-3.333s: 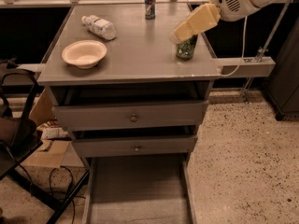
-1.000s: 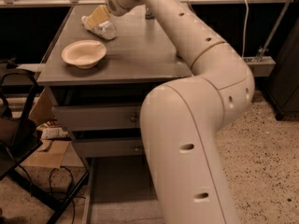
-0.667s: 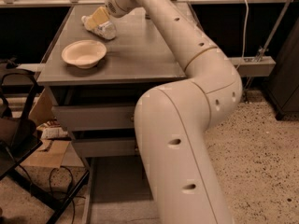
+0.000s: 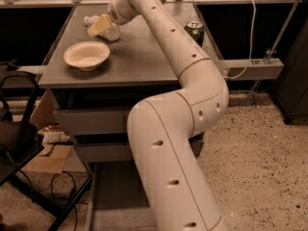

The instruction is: Place blue plastic bottle into bottom drawer

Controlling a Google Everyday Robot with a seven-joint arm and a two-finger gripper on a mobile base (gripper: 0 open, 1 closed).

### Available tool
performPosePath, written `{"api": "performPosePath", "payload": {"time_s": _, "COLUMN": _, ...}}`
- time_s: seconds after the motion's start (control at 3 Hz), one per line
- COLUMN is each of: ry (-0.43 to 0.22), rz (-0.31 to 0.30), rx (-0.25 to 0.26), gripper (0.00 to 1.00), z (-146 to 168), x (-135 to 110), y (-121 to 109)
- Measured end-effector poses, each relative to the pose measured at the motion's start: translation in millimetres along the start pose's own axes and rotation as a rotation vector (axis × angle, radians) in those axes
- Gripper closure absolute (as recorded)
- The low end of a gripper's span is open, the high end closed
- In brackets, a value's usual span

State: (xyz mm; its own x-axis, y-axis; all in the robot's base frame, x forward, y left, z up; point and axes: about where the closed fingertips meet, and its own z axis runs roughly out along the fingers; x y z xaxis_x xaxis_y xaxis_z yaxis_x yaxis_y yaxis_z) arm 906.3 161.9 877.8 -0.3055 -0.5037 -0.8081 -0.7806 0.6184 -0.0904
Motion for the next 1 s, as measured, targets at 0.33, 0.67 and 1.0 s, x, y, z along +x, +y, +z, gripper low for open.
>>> {"api": "performPosePath", "payload": {"time_s": 0.33, "ry": 0.031, "rz": 0.076, "rx": 0.026, "gripper": 0.00, "z": 10, "x": 13, "y": -8}}
{"api": "performPosePath", "payload": {"time_s": 0.67, "ry": 0.050, "rz": 0.111, "rx": 0.036, "gripper": 0.21, "z": 25, "x": 21, "y": -8}}
{"api": "performPosePath", "payload": {"time_s": 1.0, "ry": 0.050, "rz": 0.111, "rx": 0.036, "gripper": 0.45, "z": 25, "x": 21, "y": -8}}
